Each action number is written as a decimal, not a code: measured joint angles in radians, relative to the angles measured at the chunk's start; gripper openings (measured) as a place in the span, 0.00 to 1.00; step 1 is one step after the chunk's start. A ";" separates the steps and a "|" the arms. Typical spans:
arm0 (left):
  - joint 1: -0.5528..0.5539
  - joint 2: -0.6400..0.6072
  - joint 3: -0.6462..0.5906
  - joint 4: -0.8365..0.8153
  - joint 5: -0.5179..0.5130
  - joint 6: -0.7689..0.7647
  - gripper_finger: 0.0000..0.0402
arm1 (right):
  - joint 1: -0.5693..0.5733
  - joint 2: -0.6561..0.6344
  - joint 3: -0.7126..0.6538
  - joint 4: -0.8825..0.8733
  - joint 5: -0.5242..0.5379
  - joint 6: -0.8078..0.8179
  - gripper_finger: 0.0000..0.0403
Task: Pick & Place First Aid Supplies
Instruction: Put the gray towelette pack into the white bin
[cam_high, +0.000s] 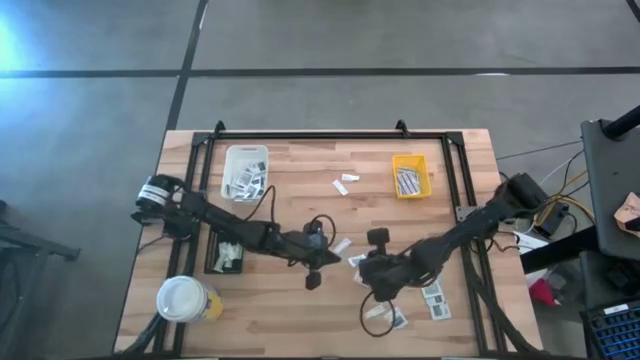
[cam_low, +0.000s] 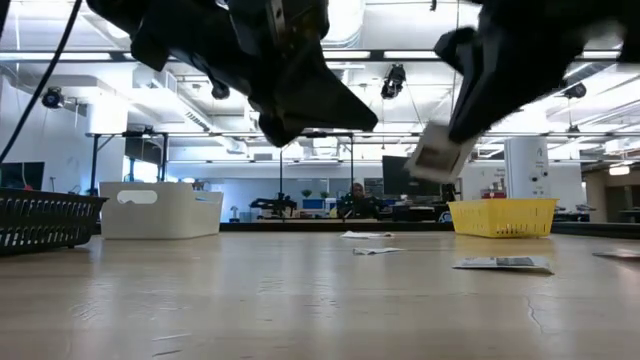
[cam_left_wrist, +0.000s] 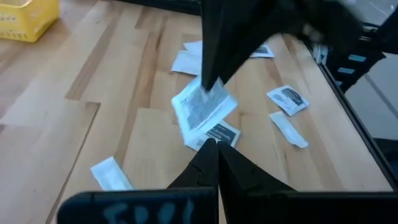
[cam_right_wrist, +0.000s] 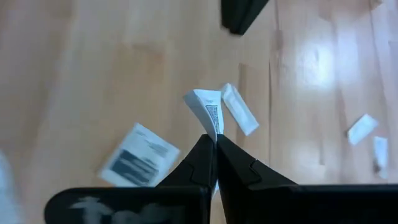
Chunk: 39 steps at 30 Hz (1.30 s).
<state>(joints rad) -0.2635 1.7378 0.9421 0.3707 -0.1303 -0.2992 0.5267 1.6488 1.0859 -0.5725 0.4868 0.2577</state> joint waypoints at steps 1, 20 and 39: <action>-0.002 0.000 0.000 0.003 0.000 0.003 0.00 | -0.001 -0.021 0.000 0.000 -0.016 0.018 0.02; -0.033 0.002 0.000 0.093 0.020 0.134 0.22 | -0.002 -0.090 -0.002 0.052 -0.099 0.248 0.02; -0.048 0.003 0.000 0.093 0.018 0.202 0.34 | -0.026 -0.062 -0.002 0.190 -0.095 0.206 0.02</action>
<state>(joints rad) -0.3119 1.7405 0.9421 0.4633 -0.1125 -0.0975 0.5011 1.5871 1.0836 -0.3821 0.3916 0.4642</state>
